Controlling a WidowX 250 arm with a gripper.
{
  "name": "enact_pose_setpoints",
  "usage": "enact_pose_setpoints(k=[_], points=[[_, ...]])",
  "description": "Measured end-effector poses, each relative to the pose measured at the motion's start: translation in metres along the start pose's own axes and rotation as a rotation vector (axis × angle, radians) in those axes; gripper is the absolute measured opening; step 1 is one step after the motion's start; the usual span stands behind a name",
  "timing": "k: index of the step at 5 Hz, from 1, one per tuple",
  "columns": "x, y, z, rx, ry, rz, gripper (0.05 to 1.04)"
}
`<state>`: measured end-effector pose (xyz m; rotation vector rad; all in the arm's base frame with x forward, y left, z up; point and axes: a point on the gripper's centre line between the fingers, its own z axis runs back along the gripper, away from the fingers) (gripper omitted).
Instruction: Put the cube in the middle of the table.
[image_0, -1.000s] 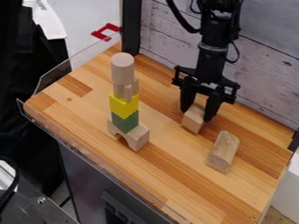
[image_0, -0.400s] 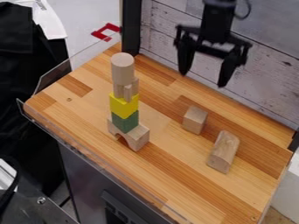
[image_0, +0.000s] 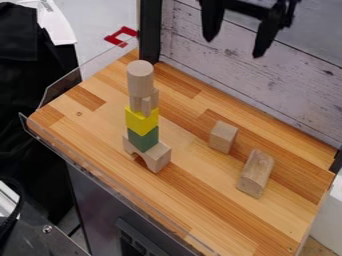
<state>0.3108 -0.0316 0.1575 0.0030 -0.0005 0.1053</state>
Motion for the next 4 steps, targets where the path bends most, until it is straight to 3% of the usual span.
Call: enact_pose_setpoints(k=[1, 2, 3, 4], points=[[-0.019, 0.012, 0.016, 0.026, 0.018, 0.032, 0.999], [-0.031, 0.024, 0.025, 0.016, 0.002, 0.065, 0.999], [-0.038, 0.032, 0.022, 0.016, 0.029, 0.084, 0.999], [-0.039, 0.035, 0.017, -0.014, 0.043, 0.091, 0.999]])
